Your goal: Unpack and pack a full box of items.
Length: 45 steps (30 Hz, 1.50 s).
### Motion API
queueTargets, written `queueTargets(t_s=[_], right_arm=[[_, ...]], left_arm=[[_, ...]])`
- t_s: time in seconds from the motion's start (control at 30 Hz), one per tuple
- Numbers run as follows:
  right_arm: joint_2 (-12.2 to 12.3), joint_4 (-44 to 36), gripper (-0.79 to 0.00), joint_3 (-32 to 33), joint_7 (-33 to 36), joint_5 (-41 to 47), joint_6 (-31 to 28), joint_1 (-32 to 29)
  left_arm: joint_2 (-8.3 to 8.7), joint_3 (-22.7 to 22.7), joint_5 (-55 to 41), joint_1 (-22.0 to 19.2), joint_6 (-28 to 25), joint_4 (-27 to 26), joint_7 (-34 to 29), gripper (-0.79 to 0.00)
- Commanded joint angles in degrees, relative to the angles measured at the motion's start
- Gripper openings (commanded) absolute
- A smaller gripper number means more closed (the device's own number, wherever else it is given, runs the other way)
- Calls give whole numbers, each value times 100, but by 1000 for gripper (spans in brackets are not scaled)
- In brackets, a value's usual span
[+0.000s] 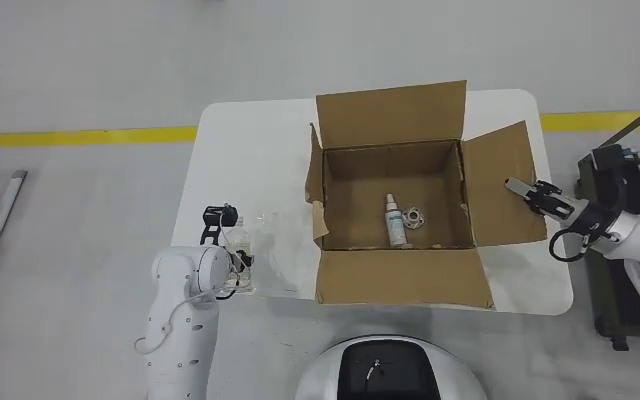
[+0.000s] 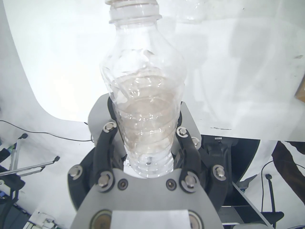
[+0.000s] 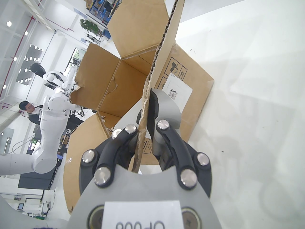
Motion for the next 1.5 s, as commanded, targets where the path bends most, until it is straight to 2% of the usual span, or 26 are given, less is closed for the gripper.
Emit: queueTargets(t_s=[0.0, 0.03, 0.13, 0.17, 0.2, 0.23, 0.27, 0.3, 0.37, 0.4, 0.47, 0.6, 0.73, 0.77, 0.8, 0.83, 0.97, 1.07, 1.17, 1.33, 1.47], right_arm=[[0, -14, -785, 13, 2, 3, 3, -13], [1, -23, -785, 23, 6, 6, 4, -23], [2, -44, -610, 70, -7, 9, -5, -71], [3, -51, -579, 87, -7, 14, -8, -89], [4, -61, -582, 107, -3, 28, -17, -107], [6, -75, -656, 135, -9, 34, -26, -124], [7, -94, -686, 163, -16, 43, -33, -144], [9, -118, -677, 196, -26, 56, -43, -168], [12, -172, -631, 268, -44, 83, -60, -217], [14, -209, -610, 311, -51, 104, -75, -238], [20, -288, -594, 414, -67, 132, -97, -292], [28, -457, -508, 700, -223, 180, -81, -435], [30, -777, -502, 1109, -454, 314, -91, -638], [29, -880, -533, 1211, -492, 342, -117, -696], [30, -1000, -634, 1319, -530, 346, -146, -747], [29, -1144, -785, 1410, -556, 364, -177, -797], [29, -1747, -785, 1580, -449, 427, -176, -951], [38, -2119, -785, 1363, -230, 286, 13, -894], [44, -2339, -785, 905, -81, -56, 557, -671], [14, -2278, -785, -97, -52, -719, 1249, -109], [-36, -2057, -785, -785, -30, -1002, 1489, 320]], left_arm=[[-4, 95, 6, -31, -12, 113, 21, -785], [-10, 139, -20, -41, 10, 166, 41, -785], [-24, 279, -36, -66, 60, 309, 109, -785], [-28, 331, -22, -74, 64, 350, 136, -785], [-32, 370, -24, -82, 88, 390, 166, -785], [-36, 405, -18, -92, 103, 433, 181, -785], [-38, 434, -7, -107, 115, 461, 190, -785], [-40, 455, -5, -121, 132, 483, 202, -699], [-42, 489, -6, -147, 149, 515, 197, -114], [-42, 501, -8, -158, 156, 522, 195, 0], [-41, 521, -13, -181, 155, 539, 173, 0], [-38, 554, -8, -219, 157, 537, 144, 0], [-35, 555, -69, -207, 183, 385, 104, 0], [-33, 547, -93, -193, 189, 329, 95, 0], [-30, 532, -116, -178, 203, 274, 82, 0], [-27, 515, -121, -165, 220, 213, 79, 0], [-10, 431, -196, -94, 250, -4, 50, 0], [2, 353, -291, -42, 257, -168, 77, 0], [15, 291, -333, -23, 260, -290, 102, 0], [29, 203, -508, -12, 304, -443, 125, 0], [35, 194, -532, -4, 296, -475, 120, 0]])
